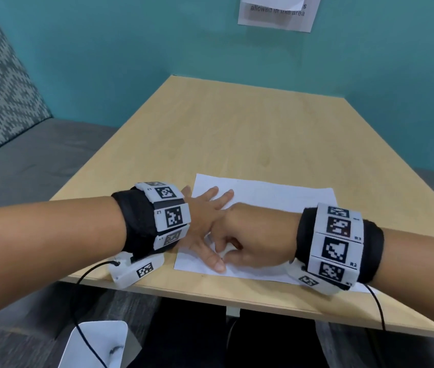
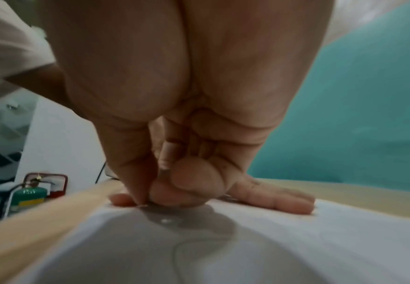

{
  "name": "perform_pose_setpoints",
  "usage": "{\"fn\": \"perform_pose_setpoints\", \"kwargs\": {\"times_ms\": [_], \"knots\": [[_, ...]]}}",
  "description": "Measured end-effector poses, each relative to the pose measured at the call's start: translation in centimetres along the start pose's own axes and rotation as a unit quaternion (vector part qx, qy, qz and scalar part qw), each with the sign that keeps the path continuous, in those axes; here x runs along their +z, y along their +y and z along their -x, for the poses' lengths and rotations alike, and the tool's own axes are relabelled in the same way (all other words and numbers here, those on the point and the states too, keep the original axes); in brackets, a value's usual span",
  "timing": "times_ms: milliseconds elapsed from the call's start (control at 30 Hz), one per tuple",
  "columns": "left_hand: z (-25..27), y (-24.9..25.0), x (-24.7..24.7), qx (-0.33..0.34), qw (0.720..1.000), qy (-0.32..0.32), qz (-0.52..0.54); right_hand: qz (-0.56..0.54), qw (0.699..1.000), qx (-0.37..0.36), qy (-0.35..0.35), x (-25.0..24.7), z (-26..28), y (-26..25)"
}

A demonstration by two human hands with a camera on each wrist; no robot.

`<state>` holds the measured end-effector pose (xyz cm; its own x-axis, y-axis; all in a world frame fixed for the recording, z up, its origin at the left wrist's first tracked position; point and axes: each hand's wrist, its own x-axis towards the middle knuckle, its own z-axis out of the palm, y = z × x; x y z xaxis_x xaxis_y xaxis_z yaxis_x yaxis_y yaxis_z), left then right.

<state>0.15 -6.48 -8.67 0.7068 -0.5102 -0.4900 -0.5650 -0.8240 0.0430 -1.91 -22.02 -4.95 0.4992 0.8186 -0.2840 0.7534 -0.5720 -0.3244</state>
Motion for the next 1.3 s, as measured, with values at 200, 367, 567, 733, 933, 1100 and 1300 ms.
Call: {"fn": "perform_pose_setpoints", "kwargs": {"times_ms": [200, 367, 567, 733, 933, 1100, 1300], "knots": [[-0.5, -0.6, 0.6, 0.001, 1.0, 0.017, 0.007, 0.045, 0.994, 0.078, 0.06, -1.0, 0.1, 3.4], [-0.1, -0.3, 0.2, 0.006, 1.0, 0.012, 0.013, 0.033, 0.999, 0.03, 0.012, 0.1, 0.6, 1.8], [-0.4, -0.5, 0.6, 0.001, 1.0, 0.015, 0.01, 0.017, 0.999, 0.03, 0.025, 0.1, 0.6, 1.6], [-0.3, -0.5, 0.5, -0.002, 1.0, 0.01, 0.01, 0.024, 0.997, 0.065, 0.032, -0.9, 0.7, 3.4], [-0.4, -0.4, 0.5, -0.006, 1.0, 0.005, 0.011, 0.013, 1.0, 0.017, -0.001, 0.5, 1.2, 1.2], [-0.3, -0.4, 0.4, -0.011, 1.0, 0.002, 0.013, 0.037, 0.994, 0.082, 0.059, -1.0, 1.1, 4.4], [-0.4, -0.3, 0.4, -0.01, 1.0, -0.003, 0.004, 0.03, 0.998, 0.048, 0.018, -0.4, 1.0, 2.8]]}}
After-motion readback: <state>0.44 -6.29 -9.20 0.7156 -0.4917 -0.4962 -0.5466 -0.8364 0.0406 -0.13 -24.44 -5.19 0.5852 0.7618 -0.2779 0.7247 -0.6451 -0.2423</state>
